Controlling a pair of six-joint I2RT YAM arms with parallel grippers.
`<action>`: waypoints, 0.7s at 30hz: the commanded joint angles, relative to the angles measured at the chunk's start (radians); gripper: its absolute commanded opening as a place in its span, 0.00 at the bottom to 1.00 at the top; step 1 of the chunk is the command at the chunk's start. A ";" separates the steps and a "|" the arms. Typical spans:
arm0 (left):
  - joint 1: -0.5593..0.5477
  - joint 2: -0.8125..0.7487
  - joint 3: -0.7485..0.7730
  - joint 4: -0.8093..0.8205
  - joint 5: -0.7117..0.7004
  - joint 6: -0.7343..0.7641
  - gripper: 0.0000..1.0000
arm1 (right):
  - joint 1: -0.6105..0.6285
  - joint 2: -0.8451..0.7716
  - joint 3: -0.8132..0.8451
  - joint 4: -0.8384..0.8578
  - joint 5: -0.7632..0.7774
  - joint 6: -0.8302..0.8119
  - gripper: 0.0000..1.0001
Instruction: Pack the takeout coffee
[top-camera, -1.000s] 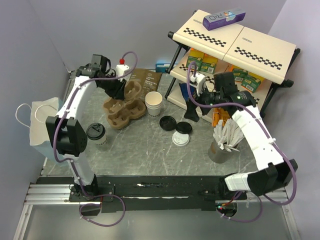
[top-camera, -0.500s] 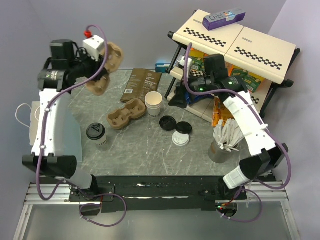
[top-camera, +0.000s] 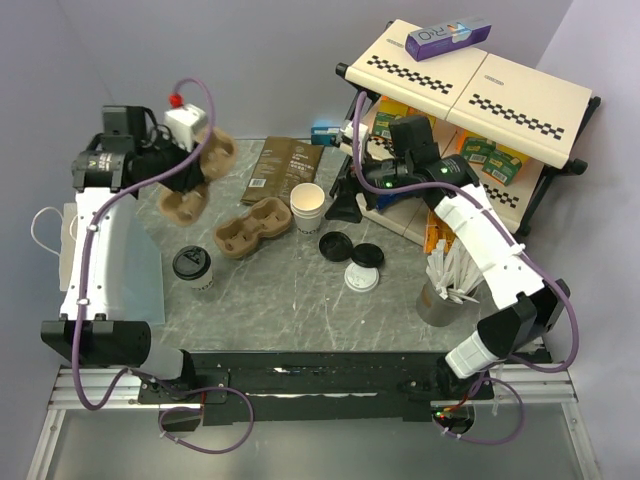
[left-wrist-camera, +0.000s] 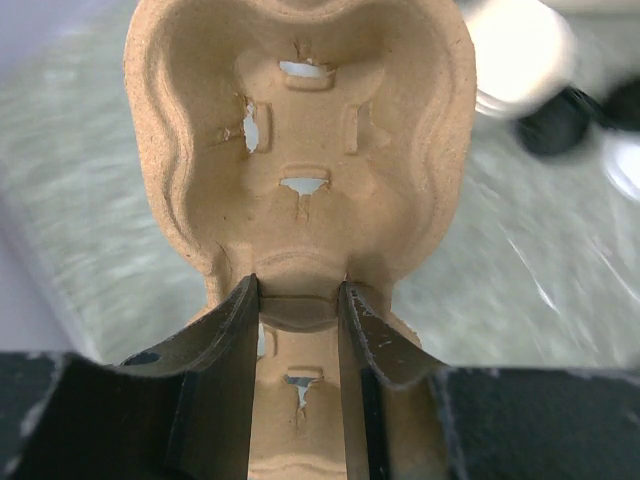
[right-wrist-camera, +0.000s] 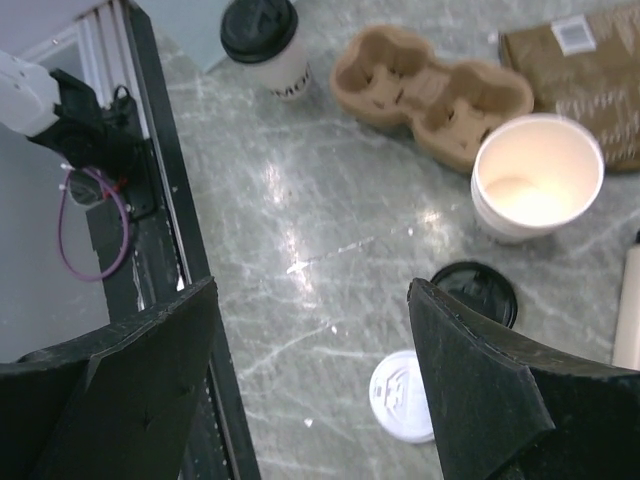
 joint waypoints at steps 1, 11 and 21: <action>-0.100 -0.017 -0.052 -0.264 0.223 0.165 0.01 | 0.005 -0.076 -0.065 0.017 0.051 0.012 0.82; -0.346 -0.240 -0.634 -0.209 0.077 0.472 0.01 | 0.002 -0.119 -0.126 0.000 0.101 -0.020 0.83; -0.347 -0.410 -0.987 -0.129 -0.104 0.779 0.01 | -0.010 -0.114 -0.139 -0.016 0.117 -0.037 0.84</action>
